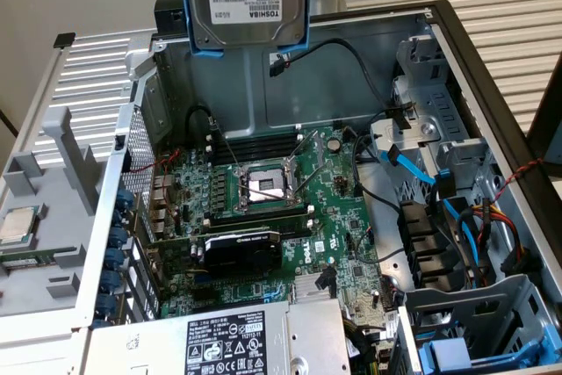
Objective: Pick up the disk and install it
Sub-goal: 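Pick up the disk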
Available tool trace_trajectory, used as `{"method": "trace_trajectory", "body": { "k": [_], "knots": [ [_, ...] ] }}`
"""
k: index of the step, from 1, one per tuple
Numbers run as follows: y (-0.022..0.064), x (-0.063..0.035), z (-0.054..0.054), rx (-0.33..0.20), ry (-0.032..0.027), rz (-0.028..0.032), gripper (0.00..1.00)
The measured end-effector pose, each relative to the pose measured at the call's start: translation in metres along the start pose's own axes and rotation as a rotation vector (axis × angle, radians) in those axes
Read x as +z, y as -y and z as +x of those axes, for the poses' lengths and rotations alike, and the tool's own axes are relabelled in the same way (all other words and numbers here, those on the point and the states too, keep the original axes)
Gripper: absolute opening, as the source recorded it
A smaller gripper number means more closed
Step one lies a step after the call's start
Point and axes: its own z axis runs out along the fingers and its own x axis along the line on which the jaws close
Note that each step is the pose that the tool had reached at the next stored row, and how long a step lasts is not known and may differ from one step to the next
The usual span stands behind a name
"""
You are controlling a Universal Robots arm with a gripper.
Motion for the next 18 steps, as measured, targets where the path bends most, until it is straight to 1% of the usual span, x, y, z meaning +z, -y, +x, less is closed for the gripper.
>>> {"method": "trace_trajectory", "body": {
  "k": [6, 10, 14, 18],
  "knots": [
    [0.0062, -0.0014, 0.023, 0.0, 0.0001, -0.002, 0.37],
    [0.0108, -0.0021, 0.039, 0.0, 0.0, -0.0049, 0.37],
    [0.0158, -0.0029, 0.055, 0.0, -0.0001, -0.0092, 0.37],
    [0.023, -0.0048, 0.068, 0.0, -0.0003, -0.0147, 0.37]
  ]
}}
